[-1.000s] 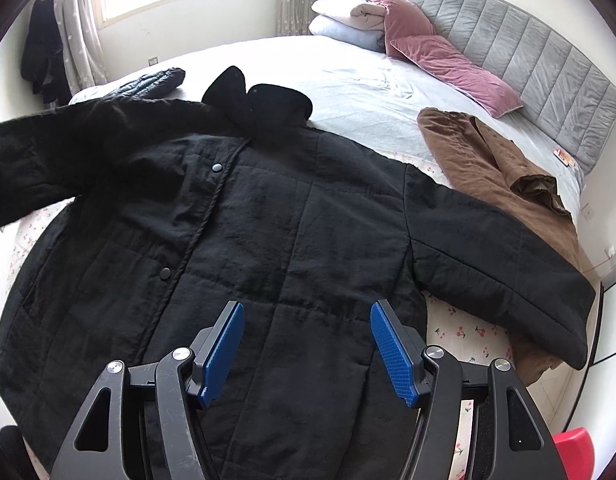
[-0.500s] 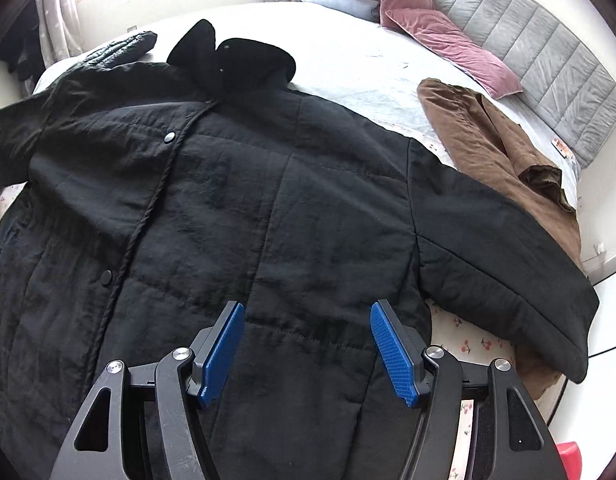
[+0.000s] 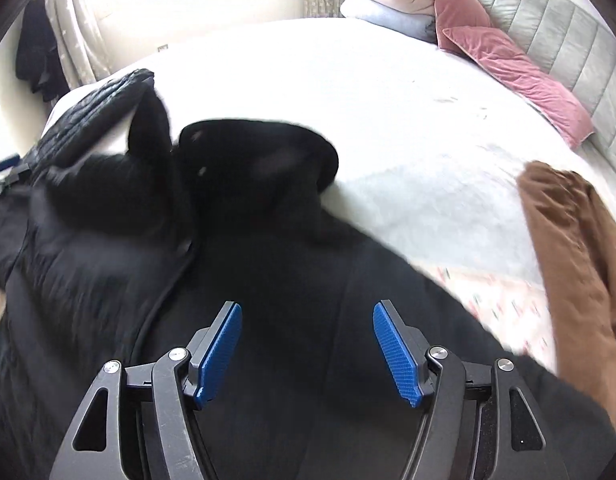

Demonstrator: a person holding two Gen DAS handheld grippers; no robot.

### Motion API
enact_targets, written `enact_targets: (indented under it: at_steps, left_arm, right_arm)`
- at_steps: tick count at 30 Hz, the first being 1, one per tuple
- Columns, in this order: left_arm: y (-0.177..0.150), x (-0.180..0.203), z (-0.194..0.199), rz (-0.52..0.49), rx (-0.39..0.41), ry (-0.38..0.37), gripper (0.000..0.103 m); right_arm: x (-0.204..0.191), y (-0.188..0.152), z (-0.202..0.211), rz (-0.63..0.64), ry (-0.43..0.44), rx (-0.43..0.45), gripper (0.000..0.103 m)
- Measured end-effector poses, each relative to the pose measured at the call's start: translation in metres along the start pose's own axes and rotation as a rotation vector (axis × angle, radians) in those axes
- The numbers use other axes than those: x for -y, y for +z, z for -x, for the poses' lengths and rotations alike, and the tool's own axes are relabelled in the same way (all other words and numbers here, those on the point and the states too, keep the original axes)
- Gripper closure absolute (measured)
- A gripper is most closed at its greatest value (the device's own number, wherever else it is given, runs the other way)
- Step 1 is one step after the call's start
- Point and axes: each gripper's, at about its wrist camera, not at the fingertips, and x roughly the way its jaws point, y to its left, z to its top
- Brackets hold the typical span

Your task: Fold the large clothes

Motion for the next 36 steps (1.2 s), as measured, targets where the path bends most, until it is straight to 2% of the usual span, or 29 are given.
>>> enact_targets:
  at_steps: [4,7,8,9,10,11,12,13,15,17,18,19,20,21,22,23,24,25,26,28,31,33,36]
  left_arm:
    - [0.029,0.028,-0.048,0.065,-0.039,-0.148,0.029]
    - [0.034,0.035,-0.088,0.135,-0.122,-0.243,0.031]
    - [0.031,0.039,-0.1,0.148,-0.153,-0.267,0.033]
    - [0.027,0.044,-0.11,0.151,-0.183,-0.289,0.044]
    - [0.022,0.045,-0.116,0.157,-0.206,-0.312,0.052]
    - [0.017,0.046,-0.117,0.172,-0.214,-0.348,0.066]
    - [0.015,0.045,-0.114,0.183,-0.208,-0.379,0.079]
    - [0.014,0.046,-0.104,0.182,-0.186,-0.39,0.082]
    - [0.016,0.044,-0.081,0.18,-0.072,-0.401,0.087]
    - [0.013,0.033,-0.051,0.228,0.155,-0.435,0.086]
    - [0.007,0.028,-0.038,0.269,0.286,-0.423,0.078]
    - [0.005,0.027,-0.035,0.292,0.353,-0.333,0.074]
    - [0.005,0.029,-0.041,0.299,0.335,-0.155,0.068]
    - [0.006,0.029,-0.06,0.298,0.24,-0.065,0.065]
    - [0.003,0.026,-0.079,0.308,0.135,-0.057,0.065]
    - [-0.003,0.021,-0.095,0.339,0.039,-0.074,0.065]
    - [-0.01,0.016,-0.101,0.376,0.001,-0.113,0.065]
    - [-0.016,0.011,-0.098,0.404,0.008,-0.149,0.065]
    - [-0.019,0.007,-0.091,0.422,0.029,-0.172,0.063]
    - [-0.018,0.003,-0.078,0.422,0.04,-0.19,0.055]
    - [-0.006,0.004,-0.05,0.4,0.069,-0.213,0.051]
    - [0.004,0.006,-0.031,0.413,0.109,-0.288,0.04]
    - [0.026,0.023,-0.021,0.426,0.147,-0.408,0.037]
  right_arm:
    - [0.022,0.032,-0.041,-0.136,0.136,0.029,0.033]
    - [0.032,0.042,-0.075,-0.241,0.167,0.039,0.034]
    - [0.032,0.042,-0.084,-0.268,0.181,0.041,0.039]
    - [0.03,0.04,-0.09,-0.286,0.19,0.056,0.047]
    - [0.024,0.037,-0.091,-0.273,0.2,0.087,0.07]
    - [0.018,0.035,-0.089,-0.251,0.199,0.104,0.08]
    - [0.013,0.033,-0.083,-0.226,0.176,0.125,0.084]
    - [0.009,0.03,-0.073,-0.206,0.172,0.156,0.087]
    - [0.009,0.02,-0.041,-0.2,0.175,0.268,0.088]
    - [0.004,0.008,-0.002,-0.165,0.124,0.461,0.088]
    - [0.0,-0.002,0.017,-0.129,0.066,0.583,0.088]
    - [-0.002,-0.008,0.026,-0.11,0.002,0.649,0.086]
    - [-0.004,-0.009,0.026,-0.098,-0.066,0.653,0.081]
    - [-0.002,-0.007,0.016,-0.093,-0.11,0.59,0.078]
    - [0.004,-0.004,0.001,-0.1,-0.114,0.492,0.074]
    - [0.011,-0.004,-0.015,-0.118,-0.106,0.386,0.073]
    - [0.019,-0.006,-0.029,-0.139,-0.088,0.288,0.072]
    - [0.023,-0.01,-0.038,-0.165,-0.054,0.249,0.065]
    - [0.03,-0.017,-0.036,-0.207,-0.014,0.246,0.054]
    - [0.04,-0.025,-0.025,-0.257,0.025,0.246,0.042]
    - [0.053,-0.028,-0.004,-0.279,0.062,0.263,0.041]
    - [0.059,-0.026,0.011,-0.308,0.115,0.281,0.041]
    - [0.059,-0.018,0.029,-0.364,0.22,0.341,0.041]
